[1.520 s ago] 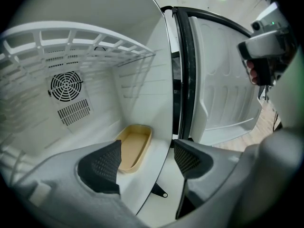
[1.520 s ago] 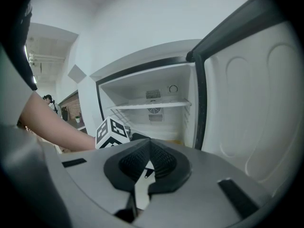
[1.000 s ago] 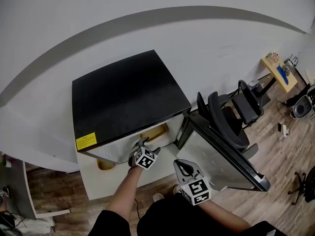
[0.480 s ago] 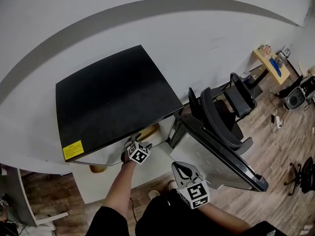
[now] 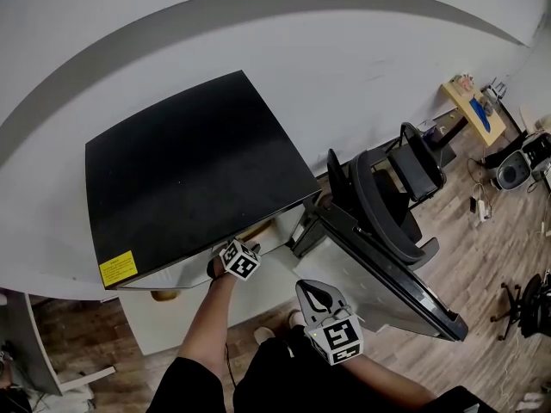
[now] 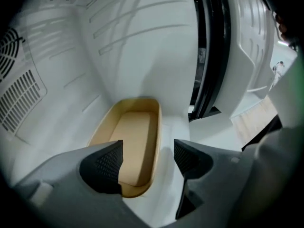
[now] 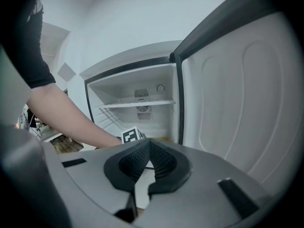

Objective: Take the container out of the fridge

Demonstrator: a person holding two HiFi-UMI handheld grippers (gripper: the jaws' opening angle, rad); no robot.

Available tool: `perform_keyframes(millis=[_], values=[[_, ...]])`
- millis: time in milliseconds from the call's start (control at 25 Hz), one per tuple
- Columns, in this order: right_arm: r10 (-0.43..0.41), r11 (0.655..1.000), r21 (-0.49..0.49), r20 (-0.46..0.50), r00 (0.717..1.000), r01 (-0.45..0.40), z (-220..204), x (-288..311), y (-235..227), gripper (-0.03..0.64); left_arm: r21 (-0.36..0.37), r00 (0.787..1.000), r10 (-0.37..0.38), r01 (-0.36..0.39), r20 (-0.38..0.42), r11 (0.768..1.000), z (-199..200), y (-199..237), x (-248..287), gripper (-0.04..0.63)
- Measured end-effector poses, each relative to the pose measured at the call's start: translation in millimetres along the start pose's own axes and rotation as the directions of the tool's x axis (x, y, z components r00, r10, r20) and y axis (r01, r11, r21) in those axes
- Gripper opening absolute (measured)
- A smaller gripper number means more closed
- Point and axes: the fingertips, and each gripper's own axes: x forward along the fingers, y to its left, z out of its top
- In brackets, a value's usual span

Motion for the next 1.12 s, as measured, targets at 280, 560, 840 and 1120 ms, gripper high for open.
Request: perform_keyframes(millis=[280,560,840,1120], values=[[0.017,1.000,-0.001,-0.006,1.000,-0.017,-1,2,5,-0.003,0.096,0.999,-0.044,0.046,-0.018,0.994,7,-14,5,0.330],[0.003,1.000,-0.006,-0.014,1.000,-0.003,-5,-6,1,-0.004,0.236,0.996,0.019,0.001,-0.083,0.972,0,-9,8,0.178],[-0.007,1.000,-0.022,-0.014,1.000,0.006,-4,-18,1,-0.003,0.168,0.996,0.065,-0.055,-0.059,0.984,-3,0,-2,0.048],[0.000,1.000,-0.028,0.005,1.000,0.000,-2,-26,6,-0.003,0.001,0.999,0.033,-0.033,0.029,0.999,-6,-11,-32,0.044]])
